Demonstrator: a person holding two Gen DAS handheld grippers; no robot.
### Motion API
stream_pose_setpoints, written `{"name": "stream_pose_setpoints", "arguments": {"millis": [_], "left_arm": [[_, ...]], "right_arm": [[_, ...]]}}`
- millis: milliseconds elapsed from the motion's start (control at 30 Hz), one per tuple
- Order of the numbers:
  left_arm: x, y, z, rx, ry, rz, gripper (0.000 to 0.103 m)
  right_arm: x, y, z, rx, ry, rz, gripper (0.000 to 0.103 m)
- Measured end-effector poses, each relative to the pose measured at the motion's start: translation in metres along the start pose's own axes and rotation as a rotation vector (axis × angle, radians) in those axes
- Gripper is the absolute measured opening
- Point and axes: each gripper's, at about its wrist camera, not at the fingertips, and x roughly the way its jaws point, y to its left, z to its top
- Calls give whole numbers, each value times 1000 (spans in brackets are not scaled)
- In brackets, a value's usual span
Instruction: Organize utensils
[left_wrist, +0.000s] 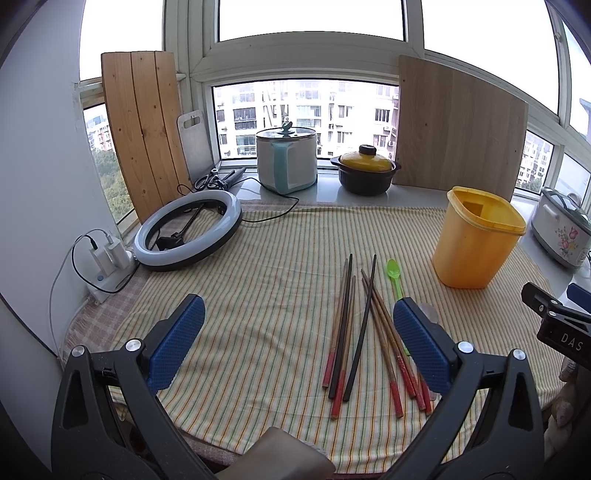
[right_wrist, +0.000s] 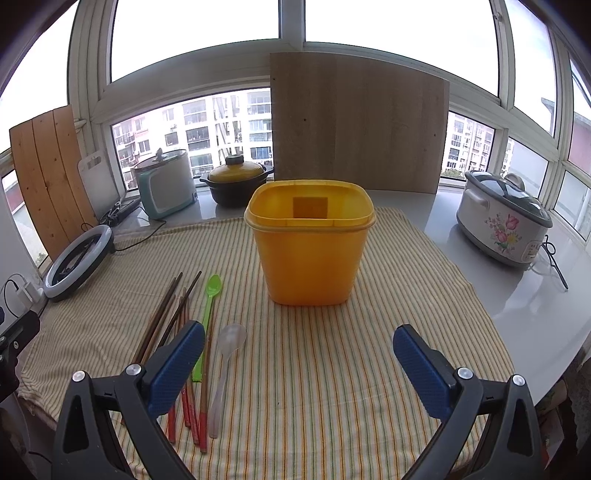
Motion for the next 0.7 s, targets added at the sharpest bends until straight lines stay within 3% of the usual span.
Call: {"name": "stream_pose_setpoints", "arguments": {"millis": [700], "left_arm": [[2,1,-3,-5,2,-3,103]], "right_arm": [[-7,3,2,-8,-23,5,103]]}}
